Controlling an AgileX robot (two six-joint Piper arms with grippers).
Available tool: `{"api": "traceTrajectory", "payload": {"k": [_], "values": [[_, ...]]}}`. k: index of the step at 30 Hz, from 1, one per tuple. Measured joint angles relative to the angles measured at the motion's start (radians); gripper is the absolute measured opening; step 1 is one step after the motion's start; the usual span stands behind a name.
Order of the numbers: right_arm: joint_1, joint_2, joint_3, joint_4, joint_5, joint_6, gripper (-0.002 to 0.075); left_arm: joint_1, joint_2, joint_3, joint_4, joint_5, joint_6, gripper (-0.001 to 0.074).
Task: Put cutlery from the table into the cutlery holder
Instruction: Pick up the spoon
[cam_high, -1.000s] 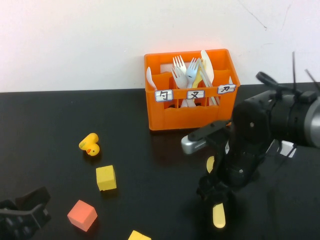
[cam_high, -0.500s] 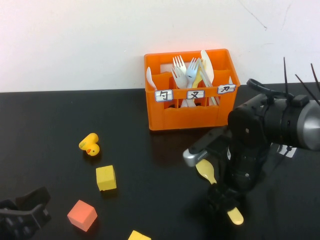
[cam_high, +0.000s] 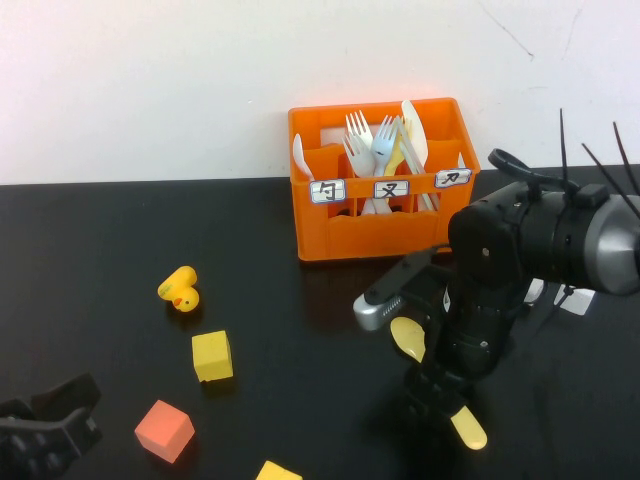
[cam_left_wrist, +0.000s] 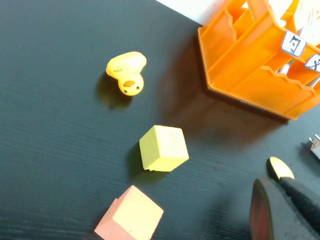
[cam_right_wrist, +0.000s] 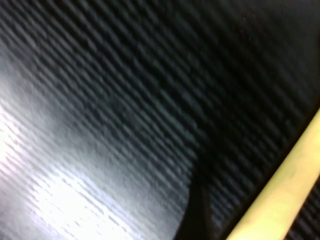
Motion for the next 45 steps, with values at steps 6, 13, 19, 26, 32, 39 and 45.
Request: {"api": "traceTrajectory", "payload": {"k": [6,13,19,26,32,39,45], "values": [[0.0,0.002,0.0,0.022,0.017,0.002,0.0526,0.0,0.0,0.0,0.0,0.0,0.0,-0.0001],[0.0,0.002,0.0,0.021,0.018,0.011,0.0524,0.0,0.0,0.0,0.0,0.0,0.0,-0.0001],[0.0,0.003,0.0,0.018,0.022,0.011,0.0524,0.0,0.0,0.0,0.0,0.0,0.0,-0.0001],[0.0,0.007,0.002,0.016,0.004,0.013,0.0524,0.0,0.0,0.0,0.0,0.0,0.0,-0.0001],[0.0,0.007,0.007,0.016,-0.001,0.013,0.0524,0.0,0.0,0.0,0.0,0.0,0.0,-0.0001],[0.0,0.012,0.007,0.006,0.014,0.013,0.0453,0.0,0.0,0.0,0.0,0.0,0.0,-0.0001],[0.0,0.018,0.004,-0.026,0.024,0.013,0.0261,0.0,0.0,0.0,0.0,0.0,0.0,-0.0001]]}}
